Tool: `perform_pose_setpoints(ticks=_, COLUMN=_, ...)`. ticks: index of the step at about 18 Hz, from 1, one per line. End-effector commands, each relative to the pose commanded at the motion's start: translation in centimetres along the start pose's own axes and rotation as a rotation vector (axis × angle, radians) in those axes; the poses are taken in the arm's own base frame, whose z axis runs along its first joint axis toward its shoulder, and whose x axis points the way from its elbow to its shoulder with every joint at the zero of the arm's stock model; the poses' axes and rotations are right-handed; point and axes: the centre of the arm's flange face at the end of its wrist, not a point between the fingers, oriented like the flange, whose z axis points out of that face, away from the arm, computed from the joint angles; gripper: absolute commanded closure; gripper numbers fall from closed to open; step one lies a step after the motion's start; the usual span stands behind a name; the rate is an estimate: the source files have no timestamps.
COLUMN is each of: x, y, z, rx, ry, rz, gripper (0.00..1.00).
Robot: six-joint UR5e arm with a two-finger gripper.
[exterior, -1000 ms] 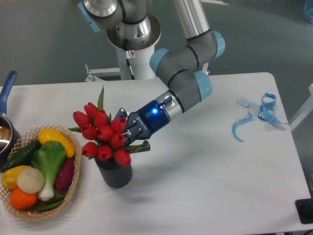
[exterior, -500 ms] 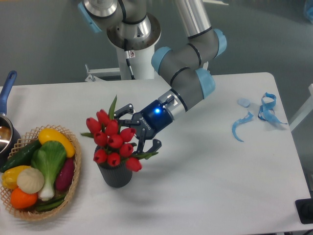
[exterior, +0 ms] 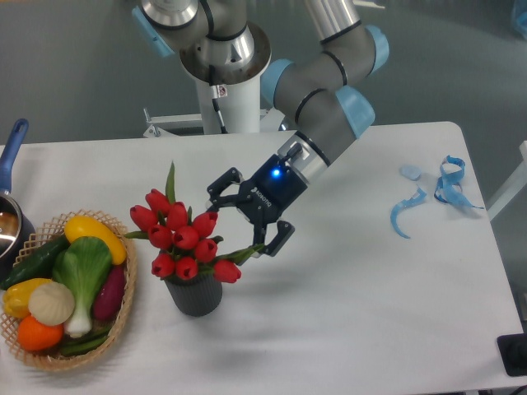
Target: Insert the flowers into the vase
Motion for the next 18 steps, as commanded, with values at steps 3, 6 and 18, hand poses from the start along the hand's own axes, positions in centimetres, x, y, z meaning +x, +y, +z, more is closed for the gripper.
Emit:
perform_pose_setpoints(ticks=3, x=-2.4, y=0.4, z=-8.1, rx=-0.207, ry=-0.169, rz=0.036, gripper=0.00)
perform_pose_setpoints(ticks=6, x=-4.9, y=0.3, z=-15.6, rx=-0.375, ry=-0.319, rz=0.043, gripper=0.00)
perform_pose_setpoints(ticks=18, x=-3.4, y=-0.2, z=-27.5, rx=-0.834, ry=-0.129, rz=0.273, gripper=0.00)
